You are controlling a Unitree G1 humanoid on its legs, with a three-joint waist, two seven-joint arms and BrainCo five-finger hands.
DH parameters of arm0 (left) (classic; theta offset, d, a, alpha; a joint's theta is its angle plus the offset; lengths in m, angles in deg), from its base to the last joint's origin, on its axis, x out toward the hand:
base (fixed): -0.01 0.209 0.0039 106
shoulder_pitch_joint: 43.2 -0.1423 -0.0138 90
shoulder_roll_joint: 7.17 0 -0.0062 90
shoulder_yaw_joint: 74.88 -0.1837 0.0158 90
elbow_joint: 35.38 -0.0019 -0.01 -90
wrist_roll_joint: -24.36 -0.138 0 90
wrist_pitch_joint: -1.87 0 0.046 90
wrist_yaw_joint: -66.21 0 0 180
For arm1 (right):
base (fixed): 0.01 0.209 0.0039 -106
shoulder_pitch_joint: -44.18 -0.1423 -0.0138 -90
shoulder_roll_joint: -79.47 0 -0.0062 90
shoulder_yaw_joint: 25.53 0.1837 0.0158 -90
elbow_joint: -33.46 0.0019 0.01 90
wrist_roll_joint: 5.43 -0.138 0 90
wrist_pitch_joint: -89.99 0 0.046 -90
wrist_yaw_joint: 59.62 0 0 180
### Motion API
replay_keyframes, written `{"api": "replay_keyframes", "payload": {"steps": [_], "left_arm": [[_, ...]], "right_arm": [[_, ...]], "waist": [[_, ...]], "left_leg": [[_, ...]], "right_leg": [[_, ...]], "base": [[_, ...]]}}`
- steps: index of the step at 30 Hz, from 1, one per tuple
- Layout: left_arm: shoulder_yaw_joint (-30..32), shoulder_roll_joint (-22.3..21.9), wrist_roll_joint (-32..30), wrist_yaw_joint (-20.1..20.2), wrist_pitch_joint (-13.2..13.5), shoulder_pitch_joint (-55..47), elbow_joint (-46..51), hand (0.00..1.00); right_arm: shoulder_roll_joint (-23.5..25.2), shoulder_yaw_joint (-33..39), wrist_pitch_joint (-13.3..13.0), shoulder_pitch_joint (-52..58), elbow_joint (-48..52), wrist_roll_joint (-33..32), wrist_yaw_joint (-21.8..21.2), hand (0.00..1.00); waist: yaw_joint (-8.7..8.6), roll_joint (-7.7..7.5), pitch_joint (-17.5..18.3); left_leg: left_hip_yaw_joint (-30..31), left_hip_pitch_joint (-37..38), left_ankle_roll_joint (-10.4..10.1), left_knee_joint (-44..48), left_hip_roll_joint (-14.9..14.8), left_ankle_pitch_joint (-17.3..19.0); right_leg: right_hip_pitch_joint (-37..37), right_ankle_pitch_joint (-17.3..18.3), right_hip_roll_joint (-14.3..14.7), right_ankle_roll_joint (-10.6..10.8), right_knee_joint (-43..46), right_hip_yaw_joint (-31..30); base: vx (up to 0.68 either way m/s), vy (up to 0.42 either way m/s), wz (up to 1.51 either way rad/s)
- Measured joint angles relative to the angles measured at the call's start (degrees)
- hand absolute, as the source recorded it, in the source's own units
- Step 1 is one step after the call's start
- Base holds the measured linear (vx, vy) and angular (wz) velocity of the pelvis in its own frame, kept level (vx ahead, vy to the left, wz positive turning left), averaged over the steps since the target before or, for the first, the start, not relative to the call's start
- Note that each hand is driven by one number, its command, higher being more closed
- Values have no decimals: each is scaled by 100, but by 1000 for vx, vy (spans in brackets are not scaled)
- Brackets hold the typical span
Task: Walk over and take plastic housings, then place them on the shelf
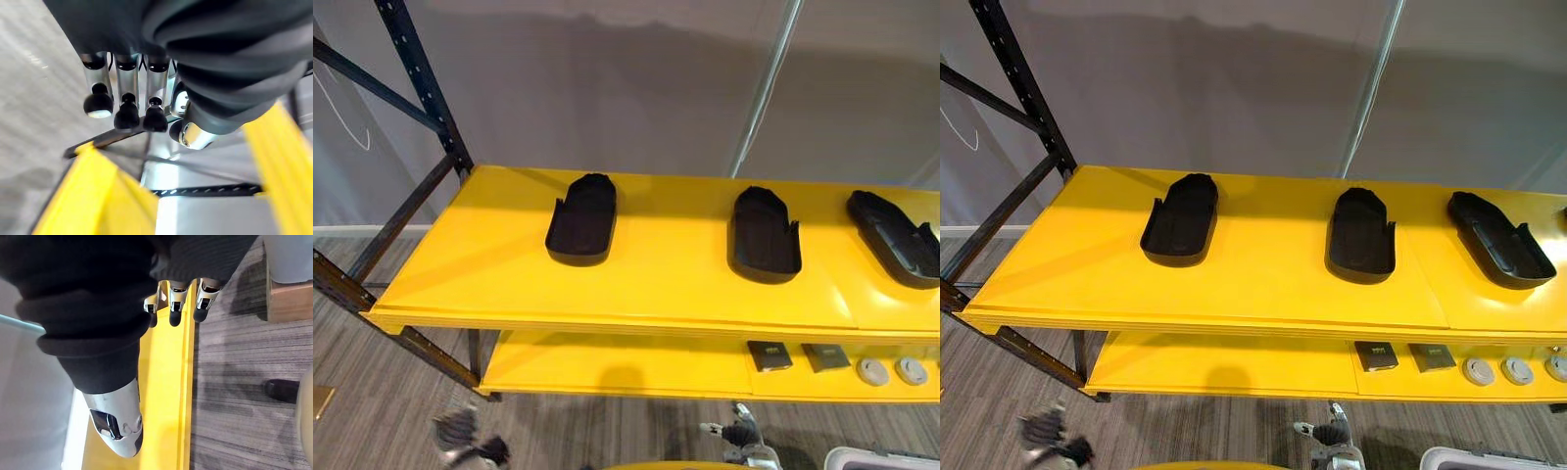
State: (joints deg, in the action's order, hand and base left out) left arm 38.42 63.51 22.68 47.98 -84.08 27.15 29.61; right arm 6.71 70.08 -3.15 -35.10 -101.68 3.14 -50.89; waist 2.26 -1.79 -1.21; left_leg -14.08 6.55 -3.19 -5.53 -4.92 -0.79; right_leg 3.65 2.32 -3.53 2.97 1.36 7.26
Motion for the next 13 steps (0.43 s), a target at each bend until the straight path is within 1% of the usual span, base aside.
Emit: {"api": "replay_keyframes", "payload": {"steps": [2,5,6,10,11,13], "left_arm": [[-270,-30,-6,188,-26,149,-886,0],[-343,-23,-20,300,-47,255,-1404,0],[-364,-23,-46,314,-44,317,-1595,0],[-542,42,-230,315,-41,460,-1898,0],[-587,86,-353,315,-37,514,-2000,0],[-716,147,-382,312,-38,604,-2086,0]], "right_arm": [[5,5,-2,23,-3,-1,3,0],[2,26,-3,48,-78,-12,11,0],[2,39,-3,56,-172,-16,14,0],[-50,112,-14,-18,-346,-18,47,0],[-60,150,-14,-38,-374,-18,109,0],[-66,186,-17,-78,-421,-19,117,0]], "waist": [[-2,-30,24],[-4,-3,18],[-5,32,9],[-10,118,-18],[-11,150,-34],[-21,153,-38]], "left_leg": [[-3,41,2,-5,9,14],[-3,30,2,-34,14,13],[-3,29,2,-36,18,13],[-5,27,2,-37,22,12],[-5,27,2,-37,21,12],[-17,28,2,-38,23,12]], "right_leg": [[1,62,-13,-11,83,4],[-13,64,-14,-13,80,1],[-13,64,-14,-13,71,0],[-12,63,-10,-12,48,-11],[-13,63,-4,-13,41,-19],[-34,62,19,-14,38,-47]], "base": [[0,0,0],[0,0,0],[0,0,0],[0,0,0],[0,0,0],[6,-5,-4]]}}
